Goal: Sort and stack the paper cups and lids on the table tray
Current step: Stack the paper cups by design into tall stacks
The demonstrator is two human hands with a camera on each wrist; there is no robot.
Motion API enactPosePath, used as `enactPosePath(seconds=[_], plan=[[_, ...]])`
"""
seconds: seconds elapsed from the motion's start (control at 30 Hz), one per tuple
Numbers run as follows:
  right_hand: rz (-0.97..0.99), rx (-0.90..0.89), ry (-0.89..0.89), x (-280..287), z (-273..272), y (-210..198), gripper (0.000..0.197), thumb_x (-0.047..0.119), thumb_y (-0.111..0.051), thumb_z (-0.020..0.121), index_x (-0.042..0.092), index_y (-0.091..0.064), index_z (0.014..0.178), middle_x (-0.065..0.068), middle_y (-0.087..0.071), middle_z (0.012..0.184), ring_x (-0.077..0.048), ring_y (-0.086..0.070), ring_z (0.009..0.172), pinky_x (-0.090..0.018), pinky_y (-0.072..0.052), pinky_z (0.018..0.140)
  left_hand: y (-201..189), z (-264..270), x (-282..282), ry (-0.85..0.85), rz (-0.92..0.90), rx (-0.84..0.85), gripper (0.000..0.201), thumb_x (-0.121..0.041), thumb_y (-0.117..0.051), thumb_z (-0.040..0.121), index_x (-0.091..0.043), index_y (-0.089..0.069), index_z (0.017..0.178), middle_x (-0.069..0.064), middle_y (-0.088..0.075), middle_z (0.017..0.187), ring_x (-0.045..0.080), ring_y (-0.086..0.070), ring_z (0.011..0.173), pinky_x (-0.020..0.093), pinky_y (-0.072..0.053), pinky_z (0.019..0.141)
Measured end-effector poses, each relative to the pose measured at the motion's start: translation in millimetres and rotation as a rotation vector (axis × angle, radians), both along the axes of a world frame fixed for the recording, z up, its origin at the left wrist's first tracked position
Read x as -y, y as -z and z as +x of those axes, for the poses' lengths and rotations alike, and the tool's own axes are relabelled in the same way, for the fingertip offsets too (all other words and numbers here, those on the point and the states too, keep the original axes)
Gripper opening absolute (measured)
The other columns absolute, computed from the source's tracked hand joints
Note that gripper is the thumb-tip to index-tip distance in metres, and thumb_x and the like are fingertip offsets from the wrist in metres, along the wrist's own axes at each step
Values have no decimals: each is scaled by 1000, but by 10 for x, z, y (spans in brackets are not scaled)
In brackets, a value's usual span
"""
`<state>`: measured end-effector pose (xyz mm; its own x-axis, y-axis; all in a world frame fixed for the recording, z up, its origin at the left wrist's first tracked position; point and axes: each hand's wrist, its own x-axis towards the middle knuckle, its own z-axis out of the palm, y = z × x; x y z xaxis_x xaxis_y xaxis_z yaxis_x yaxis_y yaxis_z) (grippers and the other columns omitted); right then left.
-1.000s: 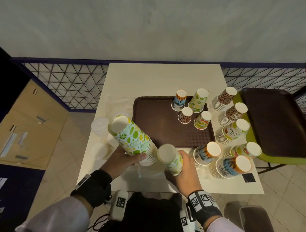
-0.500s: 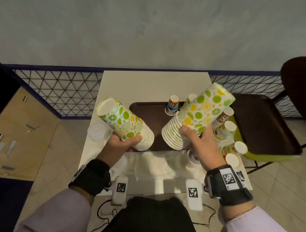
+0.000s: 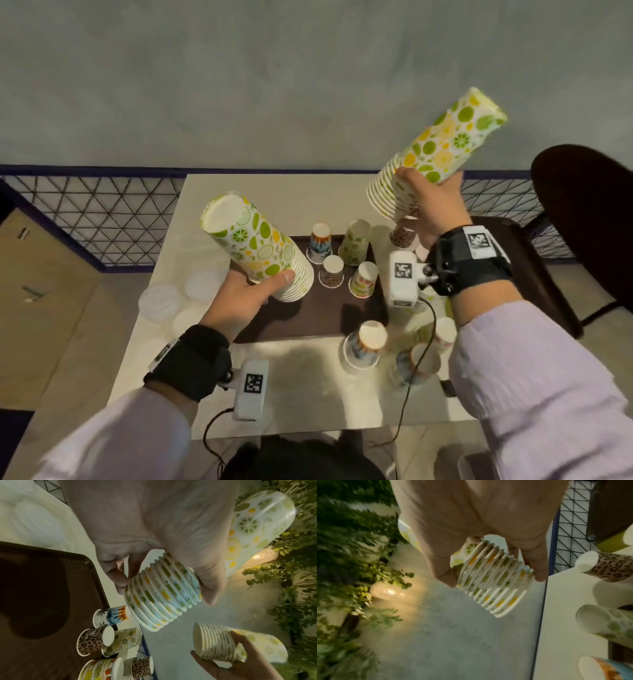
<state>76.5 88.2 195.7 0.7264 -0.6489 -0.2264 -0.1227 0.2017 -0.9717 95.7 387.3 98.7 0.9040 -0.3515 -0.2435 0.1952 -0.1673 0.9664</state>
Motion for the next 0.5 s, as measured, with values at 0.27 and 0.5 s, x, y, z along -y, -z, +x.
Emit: enactPosePath(seconds=[0.27,0.5], plan=[[-259,-243,-110,362,718,678,106,57,-82,43,34,-30,132,-8,-49,130,-30,-57,109,-57,-55,93,-84,10,550,-137,-3,13,57,-38,-85,75,-37,-59,125,-14,-71,125,7,-67,113,34,-56,91],[-300,-387,-115,363,952,1115,88,36,-85,73,23,-31,141,-16,-44,135,-29,-48,100,-37,-48,89,-125,28,611,-167,5,36,72,-37,-83,76,-27,-52,140,-11,-70,129,3,-68,111,16,-57,72]])
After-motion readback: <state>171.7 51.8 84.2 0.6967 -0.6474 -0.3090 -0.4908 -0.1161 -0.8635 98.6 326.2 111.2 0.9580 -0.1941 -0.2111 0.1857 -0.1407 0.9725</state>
